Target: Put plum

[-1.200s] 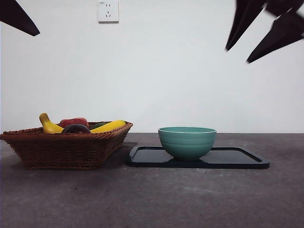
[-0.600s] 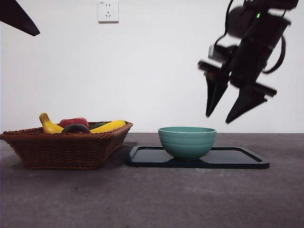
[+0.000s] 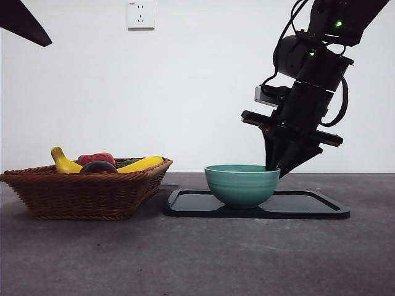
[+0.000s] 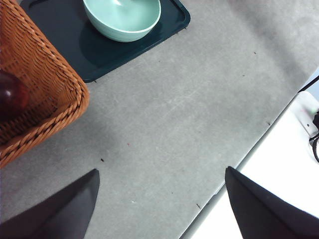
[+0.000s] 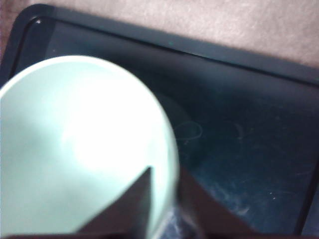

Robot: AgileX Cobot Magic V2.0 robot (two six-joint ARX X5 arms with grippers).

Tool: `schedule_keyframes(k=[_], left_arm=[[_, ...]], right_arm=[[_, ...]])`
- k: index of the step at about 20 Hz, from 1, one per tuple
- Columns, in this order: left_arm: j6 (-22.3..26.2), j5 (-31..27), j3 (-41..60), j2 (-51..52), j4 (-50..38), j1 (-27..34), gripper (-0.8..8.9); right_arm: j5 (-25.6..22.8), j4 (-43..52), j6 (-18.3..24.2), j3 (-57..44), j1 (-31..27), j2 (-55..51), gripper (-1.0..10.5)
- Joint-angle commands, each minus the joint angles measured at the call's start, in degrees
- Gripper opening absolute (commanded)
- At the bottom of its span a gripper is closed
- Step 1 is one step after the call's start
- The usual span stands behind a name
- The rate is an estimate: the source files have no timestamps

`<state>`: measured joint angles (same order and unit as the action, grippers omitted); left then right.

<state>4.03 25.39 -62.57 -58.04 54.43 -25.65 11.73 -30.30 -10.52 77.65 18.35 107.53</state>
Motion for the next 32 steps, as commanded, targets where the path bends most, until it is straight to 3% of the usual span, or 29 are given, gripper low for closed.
schedule_keyframes(k=[1, 9, 14, 20, 25, 32], left_arm=[[1.11, 0.22, -1.01, -0.37, -0.24, -0.31, 4.05], [1.11, 0.22, -1.01, -0.37, -0.2, -0.31, 4.05], [1.11, 0.22, -1.01, -0.37, -0.2, -0.31, 4.05], [1.14, 0.22, -1.01, -0.37, -0.17, -0.31, 4.05], [1.11, 0.22, -1.01, -0.37, -0.15, -0.31, 4.05], [1.09, 0.22, -1.01, -0.37, -0.02, -0.31, 4.05]], right_arm=[[-1.11, 1.2, 0.46, 1.2, 0.28, 1.07, 0.1], [-2.6, -0.83, 0.55, 4.24, 0.28, -8.09, 0.1], [0.2, -9.94, 2.56, 4.22, 0.35, -20.06, 0.1], [0.2, -19.08, 3.72, 2.64, 2.73, -33.2, 0.1], [0.15, -18.45, 3.54, -7.1, 6.84, -41.05, 0.1], [0.15, -6.64, -1.09, -25.35, 13.22, -42.75, 0.1]])
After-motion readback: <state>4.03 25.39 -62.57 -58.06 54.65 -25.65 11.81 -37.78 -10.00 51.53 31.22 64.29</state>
